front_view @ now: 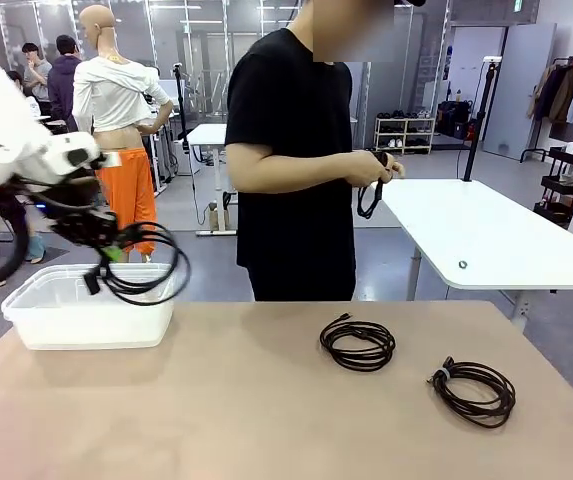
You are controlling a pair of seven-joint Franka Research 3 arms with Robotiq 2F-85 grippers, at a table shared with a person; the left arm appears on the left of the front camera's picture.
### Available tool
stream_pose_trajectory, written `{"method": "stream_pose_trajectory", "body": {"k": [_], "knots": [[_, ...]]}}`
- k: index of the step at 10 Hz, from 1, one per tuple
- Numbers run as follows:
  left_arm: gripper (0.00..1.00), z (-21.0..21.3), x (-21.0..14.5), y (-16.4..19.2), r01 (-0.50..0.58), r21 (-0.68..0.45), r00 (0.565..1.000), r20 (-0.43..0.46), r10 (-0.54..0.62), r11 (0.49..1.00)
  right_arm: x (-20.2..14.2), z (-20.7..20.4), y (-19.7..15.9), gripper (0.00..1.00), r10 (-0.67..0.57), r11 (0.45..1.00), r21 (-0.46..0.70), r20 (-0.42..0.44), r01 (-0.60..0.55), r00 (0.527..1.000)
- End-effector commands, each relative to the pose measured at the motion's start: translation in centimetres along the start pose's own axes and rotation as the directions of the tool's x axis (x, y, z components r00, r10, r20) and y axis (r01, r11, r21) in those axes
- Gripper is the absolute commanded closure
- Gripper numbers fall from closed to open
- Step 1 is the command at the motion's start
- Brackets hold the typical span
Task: Organize and store the cables.
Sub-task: Place the Power Cable into the Organizing box.
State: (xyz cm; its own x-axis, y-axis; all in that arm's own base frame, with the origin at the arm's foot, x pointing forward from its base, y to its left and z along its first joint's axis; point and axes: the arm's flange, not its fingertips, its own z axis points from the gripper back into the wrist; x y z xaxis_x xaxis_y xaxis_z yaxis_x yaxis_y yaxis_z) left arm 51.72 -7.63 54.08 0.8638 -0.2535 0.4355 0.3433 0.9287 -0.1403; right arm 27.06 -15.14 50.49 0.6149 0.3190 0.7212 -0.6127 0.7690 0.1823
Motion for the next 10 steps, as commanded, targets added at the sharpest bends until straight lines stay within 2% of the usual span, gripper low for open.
{"method": "stream_pose_trajectory", "body": {"k": [1,3,4,7,10], "knots": [[0.83,0.0,0.0,5.4,0.000,-0.028,1.000,0.003,0.001,1.000,0.0,0.1,0.0,0.00,0.017,1.000,0.010,0.005,-0.017,1.000],[0.83,-0.8,0.9,11.3,-0.018,-0.028,0.999,0.032,0.019,0.999,0.0,0.1,0.0,0.00,0.017,1.000,0.010,0.005,-0.017,1.000],[0.83,-1.4,1.6,13.0,-0.041,-0.038,0.998,0.036,0.042,0.998,0.0,0.1,0.0,0.00,0.017,1.000,0.010,0.005,-0.017,1.000],[0.83,-5.2,3.8,15.1,-0.086,0.034,0.996,0.042,0.084,0.996,0.0,0.1,0.0,0.00,0.017,1.000,0.010,0.005,-0.017,1.000],[0.83,-7.5,5.3,15.7,-0.105,0.065,0.994,0.000,0.105,0.992,0.0,0.1,0.0,0.00,0.017,1.000,0.010,0.005,-0.017,1.000]]}}
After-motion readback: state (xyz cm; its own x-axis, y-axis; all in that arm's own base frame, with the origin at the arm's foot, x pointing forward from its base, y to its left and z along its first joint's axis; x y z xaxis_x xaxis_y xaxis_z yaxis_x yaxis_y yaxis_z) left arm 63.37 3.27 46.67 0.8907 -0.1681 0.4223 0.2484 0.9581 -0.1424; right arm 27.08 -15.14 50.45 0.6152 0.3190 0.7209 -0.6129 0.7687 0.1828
